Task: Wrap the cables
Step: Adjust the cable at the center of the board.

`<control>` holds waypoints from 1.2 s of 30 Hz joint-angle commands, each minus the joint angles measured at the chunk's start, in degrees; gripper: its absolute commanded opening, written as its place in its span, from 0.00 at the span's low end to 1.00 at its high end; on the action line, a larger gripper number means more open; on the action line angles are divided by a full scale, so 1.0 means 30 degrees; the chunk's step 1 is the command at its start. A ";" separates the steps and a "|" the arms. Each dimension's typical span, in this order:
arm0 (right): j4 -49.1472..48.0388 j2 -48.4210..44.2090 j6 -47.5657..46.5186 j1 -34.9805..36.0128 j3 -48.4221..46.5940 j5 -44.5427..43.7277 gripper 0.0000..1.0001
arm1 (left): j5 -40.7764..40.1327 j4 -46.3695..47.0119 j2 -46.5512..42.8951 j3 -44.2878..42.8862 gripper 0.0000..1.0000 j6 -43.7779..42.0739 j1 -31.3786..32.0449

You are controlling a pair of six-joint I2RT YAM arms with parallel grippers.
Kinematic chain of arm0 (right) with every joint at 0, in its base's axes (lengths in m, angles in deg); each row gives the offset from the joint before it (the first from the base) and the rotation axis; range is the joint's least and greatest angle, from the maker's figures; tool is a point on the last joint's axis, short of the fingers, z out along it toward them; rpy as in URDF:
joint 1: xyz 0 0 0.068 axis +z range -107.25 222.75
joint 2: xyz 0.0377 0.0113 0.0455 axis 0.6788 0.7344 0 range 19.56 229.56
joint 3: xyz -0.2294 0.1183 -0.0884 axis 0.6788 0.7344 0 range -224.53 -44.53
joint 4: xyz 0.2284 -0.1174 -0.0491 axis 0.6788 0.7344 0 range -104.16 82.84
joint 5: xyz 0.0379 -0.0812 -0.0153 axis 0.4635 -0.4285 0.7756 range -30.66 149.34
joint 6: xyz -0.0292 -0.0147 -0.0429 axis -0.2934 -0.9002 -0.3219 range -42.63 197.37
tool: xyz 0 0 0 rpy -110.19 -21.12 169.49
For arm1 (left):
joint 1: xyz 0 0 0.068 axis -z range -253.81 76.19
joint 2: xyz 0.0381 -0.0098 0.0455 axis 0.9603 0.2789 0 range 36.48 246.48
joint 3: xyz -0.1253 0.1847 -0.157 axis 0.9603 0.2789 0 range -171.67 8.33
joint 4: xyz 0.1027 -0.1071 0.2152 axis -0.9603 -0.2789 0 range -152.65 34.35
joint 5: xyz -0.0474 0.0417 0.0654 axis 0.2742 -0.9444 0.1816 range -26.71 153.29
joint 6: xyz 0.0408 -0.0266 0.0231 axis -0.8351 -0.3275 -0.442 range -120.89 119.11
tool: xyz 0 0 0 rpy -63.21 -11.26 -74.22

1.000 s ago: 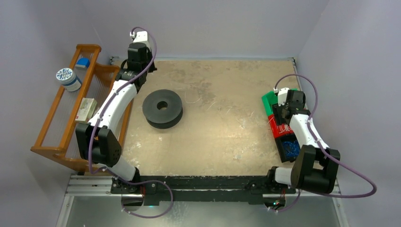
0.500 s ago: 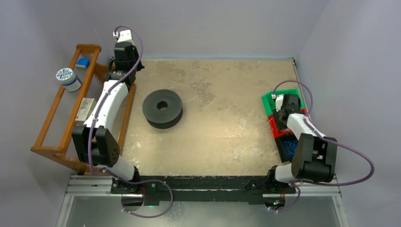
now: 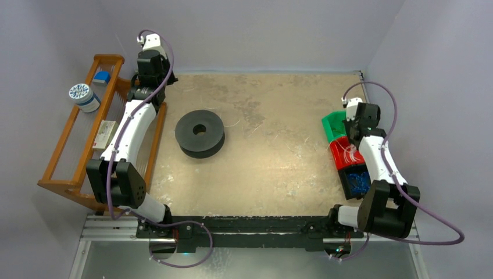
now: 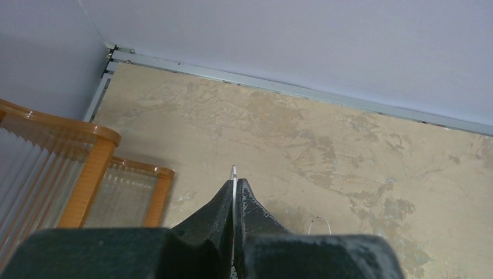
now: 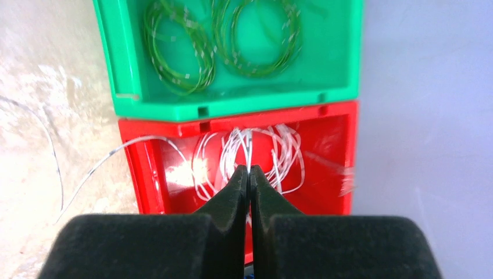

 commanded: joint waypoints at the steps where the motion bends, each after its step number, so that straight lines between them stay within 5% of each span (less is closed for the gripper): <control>1: 0.1149 -0.0894 -0.0286 0.0151 -0.2811 0.1004 0.03 | 0.0658 0.0488 0.0022 -0.0678 0.00 0.0381 -0.0003; 12: 0.1467 0.0683 0.0932 0.7465 -0.8211 0.0079 0.09 | -0.4633 -0.0718 0.0494 -0.4183 0.00 -0.0965 -0.0158; 17: -0.0296 0.3286 0.1064 0.9483 -0.8851 -0.1053 0.13 | -0.4488 -0.1326 0.0346 -0.4021 0.00 -0.1320 -0.0238; 20: -0.1006 0.4401 0.1433 0.9729 -0.8441 -0.1166 0.16 | -0.2812 -0.0787 -0.0367 -0.2363 0.00 -0.1791 -0.0238; 28: -0.2366 0.2850 0.1589 0.9757 -0.5617 -0.0013 0.54 | 0.0296 -0.0146 -0.1529 0.0231 0.00 -0.2340 0.0008; 36: -0.4238 0.2889 0.0909 0.9752 -0.4356 0.0881 0.55 | -0.0038 -0.0090 -0.1368 0.0445 0.00 -0.2439 0.1241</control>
